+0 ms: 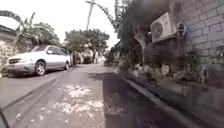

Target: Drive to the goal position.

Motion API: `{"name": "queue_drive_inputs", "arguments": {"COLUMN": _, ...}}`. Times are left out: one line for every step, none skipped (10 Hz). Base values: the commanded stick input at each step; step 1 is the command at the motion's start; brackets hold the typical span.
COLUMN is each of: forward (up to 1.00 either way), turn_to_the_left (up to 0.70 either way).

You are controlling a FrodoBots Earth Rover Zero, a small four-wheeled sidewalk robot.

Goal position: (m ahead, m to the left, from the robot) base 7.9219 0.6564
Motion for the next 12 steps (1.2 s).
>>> {"name": "queue_drive_inputs", "arguments": {"forward": 0.7, "turn_to_the_left": 0.0}}
{"name": "queue_drive_inputs", "arguments": {"forward": 0.7, "turn_to_the_left": 0.0}}
{"name": "queue_drive_inputs", "arguments": {"forward": 0.7, "turn_to_the_left": 0.0}}
{"name": "queue_drive_inputs", "arguments": {"forward": 0.7, "turn_to_the_left": 0.0}}
{"name": "queue_drive_inputs", "arguments": {"forward": 0.7, "turn_to_the_left": 0.0}}
{"name": "queue_drive_inputs", "arguments": {"forward": 0.7, "turn_to_the_left": 0.0}}
{"name": "queue_drive_inputs", "arguments": {"forward": 0.7, "turn_to_the_left": 0.0}}
{"name": "queue_drive_inputs", "arguments": {"forward": 0.7, "turn_to_the_left": 0.0}}
{"name": "queue_drive_inputs", "arguments": {"forward": 0.7, "turn_to_the_left": 0.0}}
{"name": "queue_drive_inputs", "arguments": {"forward": 0.7, "turn_to_the_left": 0.0}}
{"name": "queue_drive_inputs", "arguments": {"forward": 0.7, "turn_to_the_left": 0.0}}
{"name": "queue_drive_inputs", "arguments": {"forward": 0.7, "turn_to_the_left": 0.0}}
